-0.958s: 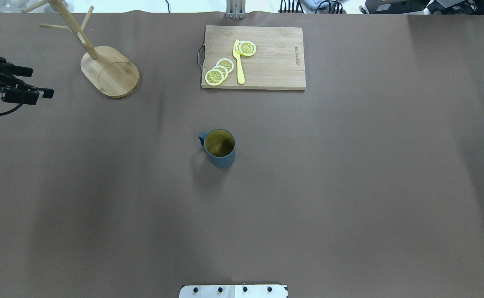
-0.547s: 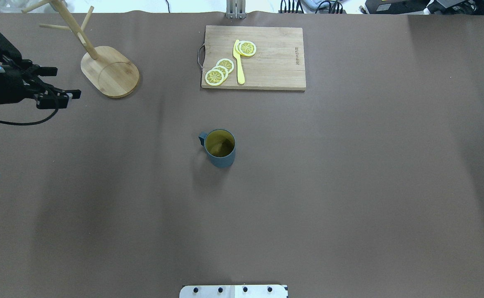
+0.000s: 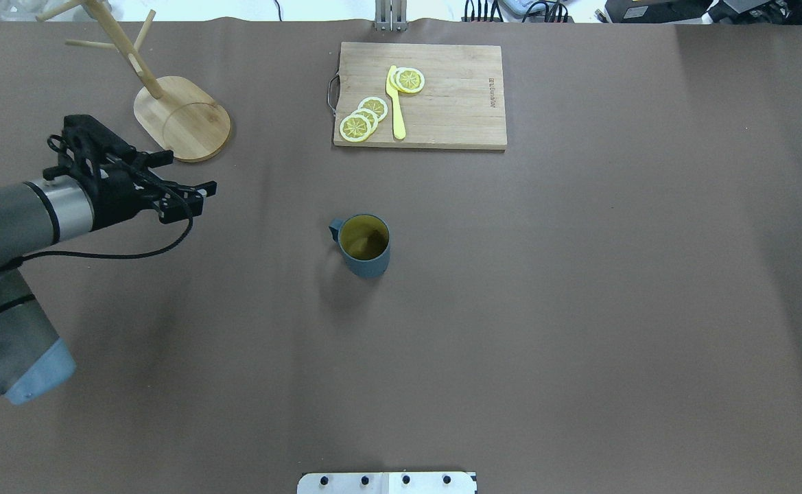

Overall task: Hang cup on storage rack
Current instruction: 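Move the left gripper toward the blue mug's handle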

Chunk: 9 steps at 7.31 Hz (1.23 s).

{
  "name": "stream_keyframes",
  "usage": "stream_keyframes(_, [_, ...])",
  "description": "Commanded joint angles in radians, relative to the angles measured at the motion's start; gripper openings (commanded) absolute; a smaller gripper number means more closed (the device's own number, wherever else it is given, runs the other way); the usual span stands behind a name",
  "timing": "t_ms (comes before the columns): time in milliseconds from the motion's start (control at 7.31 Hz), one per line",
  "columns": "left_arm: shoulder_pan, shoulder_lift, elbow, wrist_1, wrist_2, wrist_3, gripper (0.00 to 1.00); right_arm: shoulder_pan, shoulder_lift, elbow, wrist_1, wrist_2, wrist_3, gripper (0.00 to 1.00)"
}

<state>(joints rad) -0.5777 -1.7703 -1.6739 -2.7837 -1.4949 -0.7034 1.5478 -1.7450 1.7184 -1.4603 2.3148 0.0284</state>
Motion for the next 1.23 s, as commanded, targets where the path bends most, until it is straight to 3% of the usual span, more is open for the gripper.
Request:
stream_keyframes(0, [0.082,-0.015,0.008,0.027,0.042,-0.016,0.97,0.0,0.001,0.007,0.0,0.0,0.014,1.0])
stream_keyframes(411, [0.147,-0.148,0.152,0.032,0.108,-0.013,0.89,0.0,0.001,0.007,0.0,0.0,0.015,1.0])
stream_keyframes(1095, [0.157,-0.225,0.24,0.036,0.108,-0.008,0.8,0.0,0.001,0.007,0.0,0.002,0.016,1.0])
